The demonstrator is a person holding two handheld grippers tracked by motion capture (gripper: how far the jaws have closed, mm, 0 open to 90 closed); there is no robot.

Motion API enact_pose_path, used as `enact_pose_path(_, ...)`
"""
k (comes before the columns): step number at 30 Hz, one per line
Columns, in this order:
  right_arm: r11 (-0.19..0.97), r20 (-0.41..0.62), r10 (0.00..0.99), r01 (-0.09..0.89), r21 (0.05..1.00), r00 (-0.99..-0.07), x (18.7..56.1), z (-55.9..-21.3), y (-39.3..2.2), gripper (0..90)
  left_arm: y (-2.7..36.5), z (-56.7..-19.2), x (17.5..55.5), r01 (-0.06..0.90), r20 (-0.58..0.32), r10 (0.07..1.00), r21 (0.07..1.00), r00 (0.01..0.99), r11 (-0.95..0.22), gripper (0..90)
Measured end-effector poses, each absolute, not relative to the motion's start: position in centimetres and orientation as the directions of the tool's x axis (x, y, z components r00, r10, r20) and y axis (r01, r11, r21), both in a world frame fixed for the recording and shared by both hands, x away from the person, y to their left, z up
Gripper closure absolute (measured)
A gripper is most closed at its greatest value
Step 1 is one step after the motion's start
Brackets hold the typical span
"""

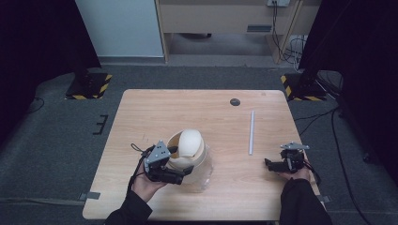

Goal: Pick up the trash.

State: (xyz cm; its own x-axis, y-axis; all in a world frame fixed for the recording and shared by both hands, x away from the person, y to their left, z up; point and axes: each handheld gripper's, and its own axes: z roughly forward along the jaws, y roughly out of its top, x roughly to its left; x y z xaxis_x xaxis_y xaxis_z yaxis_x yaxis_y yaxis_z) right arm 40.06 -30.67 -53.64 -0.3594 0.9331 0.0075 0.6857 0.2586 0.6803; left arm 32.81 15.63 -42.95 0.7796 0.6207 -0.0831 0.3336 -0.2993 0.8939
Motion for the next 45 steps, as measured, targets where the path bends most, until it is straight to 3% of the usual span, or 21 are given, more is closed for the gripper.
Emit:
enact_pose_path(7, 0.286, 0.001, 0.925, 0.696, 0.658, -0.381, 40.0, -53.1, -30.6, 4.1, 17.7, -41.9, 32.1, 0.329, -0.093, 0.649, 0.910, 0.755, -0.253, 7.6)
enact_pose_path(13, 0.209, 0.072, 0.935, 0.705, 0.677, -0.347, 40.1, -52.4, -31.1, 6.0, 21.1, -41.4, 31.5, 0.336, -0.102, 0.697, 0.919, 0.709, -0.207, 7.7)
enact_pose_path(17, 0.174, 0.125, 0.924, 0.688, 0.704, -0.361, 40.2, -51.7, -31.2, 8.2, 23.3, -42.2, 31.5, 0.367, -0.124, 0.732, 0.912, 0.670, -0.182, 7.5)
enact_pose_path(25, 0.135, 0.122, 0.928, 0.622, 0.772, -0.353, 40.6, -49.8, -30.6, 13.7, 26.8, -44.9, 31.6, 0.453, -0.123, 0.802, 0.870, 0.584, -0.196, 7.8)
enact_pose_path(34, 0.181, 0.062, 0.923, 0.570, 0.802, -0.381, 41.8, -48.5, -28.3, 16.4, 27.4, -46.4, 32.6, 0.519, -0.096, 0.850, 0.825, 0.518, -0.223, 8.7)
enact_pose_path(45, 0.210, 0.041, 0.923, 0.590, 0.780, -0.382, 45.0, -48.6, -24.3, 19.0, 27.7, -46.8, 33.0, 0.541, -0.091, 0.866, 0.811, 0.492, -0.222, 10.1)
